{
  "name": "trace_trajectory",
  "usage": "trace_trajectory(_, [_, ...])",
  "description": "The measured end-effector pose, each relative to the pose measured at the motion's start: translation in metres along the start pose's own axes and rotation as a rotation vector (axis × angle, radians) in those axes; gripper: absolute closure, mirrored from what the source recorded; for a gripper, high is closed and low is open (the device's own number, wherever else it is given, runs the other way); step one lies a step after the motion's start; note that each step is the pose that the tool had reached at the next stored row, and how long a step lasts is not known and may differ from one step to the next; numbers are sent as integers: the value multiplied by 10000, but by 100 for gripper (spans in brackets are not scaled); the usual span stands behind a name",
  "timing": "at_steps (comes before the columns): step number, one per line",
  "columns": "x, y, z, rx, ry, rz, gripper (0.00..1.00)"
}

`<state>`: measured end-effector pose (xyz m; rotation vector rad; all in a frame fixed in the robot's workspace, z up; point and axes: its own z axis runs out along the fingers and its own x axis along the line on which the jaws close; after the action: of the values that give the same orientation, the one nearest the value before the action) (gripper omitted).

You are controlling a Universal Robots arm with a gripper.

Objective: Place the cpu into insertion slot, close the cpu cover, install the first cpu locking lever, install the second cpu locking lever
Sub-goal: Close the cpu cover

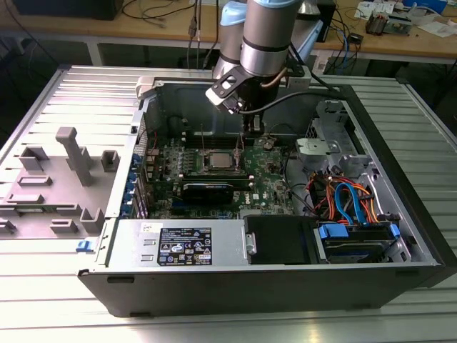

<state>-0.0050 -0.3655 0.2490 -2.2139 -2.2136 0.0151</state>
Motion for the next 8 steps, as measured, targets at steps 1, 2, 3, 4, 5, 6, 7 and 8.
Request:
trace_trajectory(1, [0, -11, 0, 0, 0, 1, 89])
trace_trajectory(2, [0, -33, 1, 0, 0, 1, 89])
trace_trajectory(3, [0, -66, 2, -1, 2, -1, 89])
trace_trajectory(4, [0, -84, 2, -1, 1, 0, 89])
trace_trajectory(5, [0, -99, 2, -1, 0, 1, 89])
trace_trajectory(6, [0, -116, 2, -1, 0, 0, 89])
trace_trajectory(7, [0, -129, 3, -1, 1, 1, 89])
trace_trajectory(8, [0, -141, 3, -1, 1, 1, 89])
